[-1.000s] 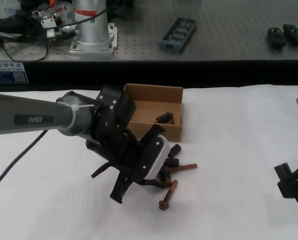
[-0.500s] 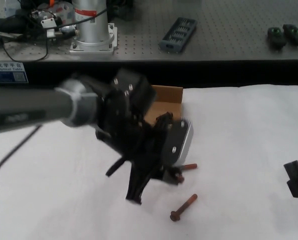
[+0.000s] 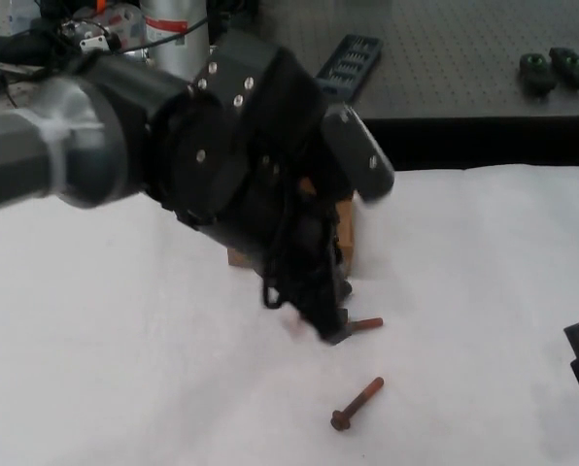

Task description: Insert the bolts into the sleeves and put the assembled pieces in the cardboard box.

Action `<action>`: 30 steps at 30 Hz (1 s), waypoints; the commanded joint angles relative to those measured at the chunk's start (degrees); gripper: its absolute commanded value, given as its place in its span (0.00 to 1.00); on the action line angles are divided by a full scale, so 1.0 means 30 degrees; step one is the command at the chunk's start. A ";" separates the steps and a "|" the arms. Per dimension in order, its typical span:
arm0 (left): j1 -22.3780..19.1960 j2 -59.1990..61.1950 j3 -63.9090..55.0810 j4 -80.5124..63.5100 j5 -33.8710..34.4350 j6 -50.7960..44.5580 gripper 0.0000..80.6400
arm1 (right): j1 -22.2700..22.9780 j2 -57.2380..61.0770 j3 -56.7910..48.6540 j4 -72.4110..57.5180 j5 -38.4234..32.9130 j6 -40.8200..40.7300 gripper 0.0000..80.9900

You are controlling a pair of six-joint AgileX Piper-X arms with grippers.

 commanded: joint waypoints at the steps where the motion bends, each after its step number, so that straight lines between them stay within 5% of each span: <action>1: -0.0090 -0.1046 -0.0133 0.0358 -0.1300 -0.6946 0.01 | -0.0109 -0.0209 0.0016 -0.0863 -0.1585 -0.0256 0.03; 5: -0.0053 -0.1863 -0.0133 0.0212 -0.1736 -1.0586 0.01 | -0.0109 -0.0141 0.0312 -0.3724 -0.3679 0.0714 0.03; 17: 0.0120 -0.2031 -0.0133 0.5400 -0.1697 -0.3440 0.01 | -0.0109 0.0501 0.0653 -0.4474 -0.4048 0.1762 0.03; 21: 0.0120 -0.2031 -0.0133 0.8248 -0.1185 -0.5363 0.01 | -0.0109 0.0494 0.0653 -0.4429 -0.4048 0.1762 0.03; 24: 0.0120 -0.2031 -0.0085 1.0675 0.1226 -0.6738 0.01 | -0.0109 0.0494 0.0653 -0.4388 -0.4048 0.1762 0.03; 30: 0.0075 -0.2031 0.0170 1.1899 0.2641 -0.3007 0.01 | -0.0109 0.0494 0.0653 -0.4388 -0.4048 0.1762 0.03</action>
